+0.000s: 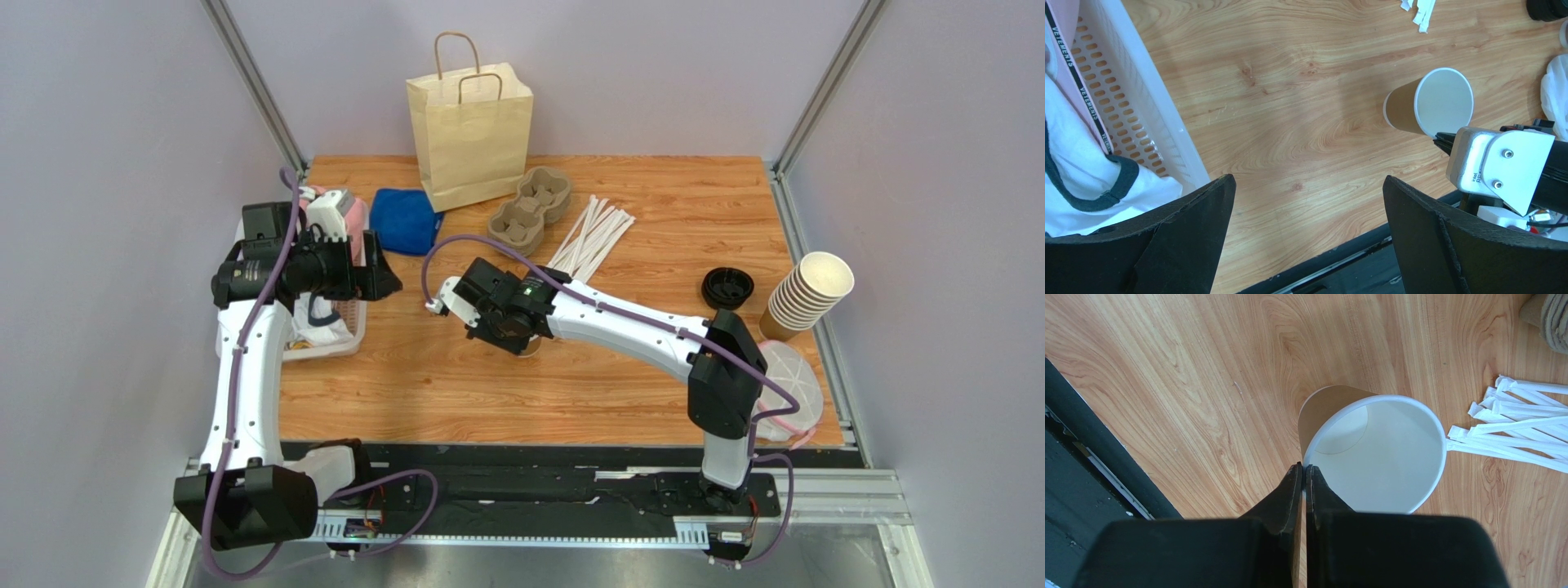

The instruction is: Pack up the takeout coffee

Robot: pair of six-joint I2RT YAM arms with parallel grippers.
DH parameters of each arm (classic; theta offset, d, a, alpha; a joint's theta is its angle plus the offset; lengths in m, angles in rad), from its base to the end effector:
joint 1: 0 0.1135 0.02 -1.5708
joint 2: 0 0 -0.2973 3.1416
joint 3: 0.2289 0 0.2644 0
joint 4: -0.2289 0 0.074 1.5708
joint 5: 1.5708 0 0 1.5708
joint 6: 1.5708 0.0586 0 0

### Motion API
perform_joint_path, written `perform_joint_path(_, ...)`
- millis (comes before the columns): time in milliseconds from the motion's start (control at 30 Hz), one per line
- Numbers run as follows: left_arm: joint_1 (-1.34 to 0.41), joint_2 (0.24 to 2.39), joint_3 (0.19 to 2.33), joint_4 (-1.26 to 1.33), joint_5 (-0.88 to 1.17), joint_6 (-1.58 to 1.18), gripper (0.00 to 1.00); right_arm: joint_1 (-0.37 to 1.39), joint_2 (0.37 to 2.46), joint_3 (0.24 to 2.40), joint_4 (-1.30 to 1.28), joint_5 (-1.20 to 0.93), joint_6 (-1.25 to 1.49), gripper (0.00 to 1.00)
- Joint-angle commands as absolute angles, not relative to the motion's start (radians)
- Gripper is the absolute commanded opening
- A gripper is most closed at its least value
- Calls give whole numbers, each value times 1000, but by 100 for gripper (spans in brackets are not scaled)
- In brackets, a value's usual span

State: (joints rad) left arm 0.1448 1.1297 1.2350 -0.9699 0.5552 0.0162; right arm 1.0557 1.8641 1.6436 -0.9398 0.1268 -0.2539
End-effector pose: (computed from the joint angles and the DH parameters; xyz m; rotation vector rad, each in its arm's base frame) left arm 0.2253 0.0016 0.3749 0.0947 2.3459 -0.5940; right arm 0.2149 0.3645 0.2792 -1.6246 2.1749 0.0619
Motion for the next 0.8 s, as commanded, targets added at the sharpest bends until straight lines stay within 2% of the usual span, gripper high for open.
perform_joint_path(0,144,1095,1236,-925,561,6,99,1054,1852,1651,-899,153,-221,2)
perform_joint_path(367,144,1097,1252,-925,563,6,99,1052,1853,1618,-891,126,-204,5)
perform_joint_path(633,146,1095,1259,-933,564,6,99,1052,1858,1594,-890,117,-199,17)
perform_joint_path(733,144,1101,1269,-934,574,6,99,1052,1852,1595,-903,107,-196,28)
perform_joint_path(767,144,1103,1272,-936,575,6,99,1052,1844,1603,-914,103,-196,35)
